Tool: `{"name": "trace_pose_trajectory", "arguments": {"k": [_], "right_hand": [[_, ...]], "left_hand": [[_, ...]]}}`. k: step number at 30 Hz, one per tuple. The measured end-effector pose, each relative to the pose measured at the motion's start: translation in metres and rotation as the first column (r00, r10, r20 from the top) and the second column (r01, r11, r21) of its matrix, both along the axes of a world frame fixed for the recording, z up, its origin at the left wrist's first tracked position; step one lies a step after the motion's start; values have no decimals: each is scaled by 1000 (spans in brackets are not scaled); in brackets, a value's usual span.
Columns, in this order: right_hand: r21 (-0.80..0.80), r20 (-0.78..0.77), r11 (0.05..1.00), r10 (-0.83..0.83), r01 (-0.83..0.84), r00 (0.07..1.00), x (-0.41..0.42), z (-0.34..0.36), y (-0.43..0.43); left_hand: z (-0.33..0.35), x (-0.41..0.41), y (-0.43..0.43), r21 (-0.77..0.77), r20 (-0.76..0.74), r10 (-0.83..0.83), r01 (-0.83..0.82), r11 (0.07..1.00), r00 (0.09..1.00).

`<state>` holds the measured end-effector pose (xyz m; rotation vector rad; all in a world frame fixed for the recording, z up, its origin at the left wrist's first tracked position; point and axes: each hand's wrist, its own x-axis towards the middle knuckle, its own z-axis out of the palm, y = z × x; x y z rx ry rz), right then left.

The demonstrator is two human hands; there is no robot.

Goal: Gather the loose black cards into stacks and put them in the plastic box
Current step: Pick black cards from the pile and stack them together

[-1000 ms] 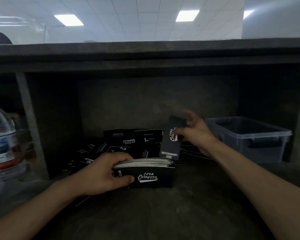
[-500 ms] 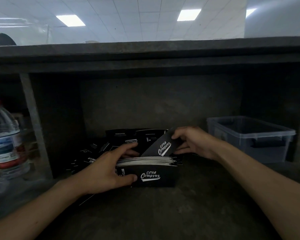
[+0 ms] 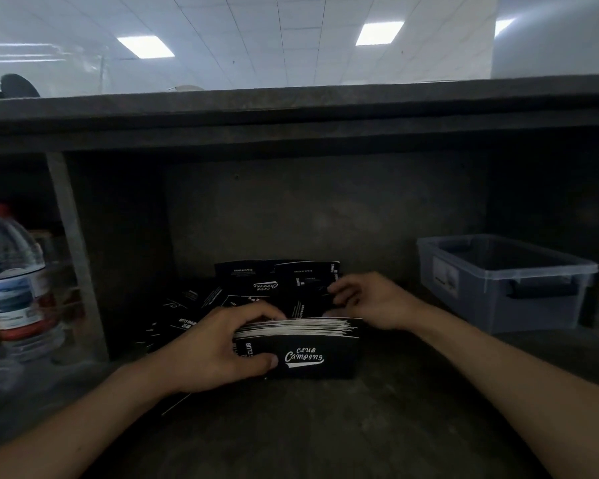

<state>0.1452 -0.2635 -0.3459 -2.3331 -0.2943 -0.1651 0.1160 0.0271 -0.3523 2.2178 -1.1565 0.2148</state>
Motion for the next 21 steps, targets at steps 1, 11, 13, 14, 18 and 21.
{"name": "trace_pose_trajectory", "arguments": {"k": [1, 11, 13, 14, 18, 21], "right_hand": [[-92, -3, 996, 0, -1, 1000, 1, -3, 2], [506, -236, 813, -190, 288, 953, -2, 20, -17], [503, -215, 805, -235, 314, 948, -3, 23, -18], [506, -204, 802, -246, 318, 947, -3, 24, -18], [554, -159, 790, -208, 261, 965, -5, 26, -19], [587, -138, 782, -159, 210, 978, -6, 27, -17]], "left_hand": [[-1, 1, 0, -2, 13, 3, -3, 1000, 1000], [-3, 2, 1, -12, -18, 59, -59, 998, 998], [-3, 2, 1, -11, -34, 60, -60, 998, 998], [-2, 1, 1, -10, -34, 61, -61, 998, 998], [-1, 0, 1, -9, -32, 61, -61, 998, 998], [-2, 0, 1, -16, -37, 68, -69, 997, 997]]}}
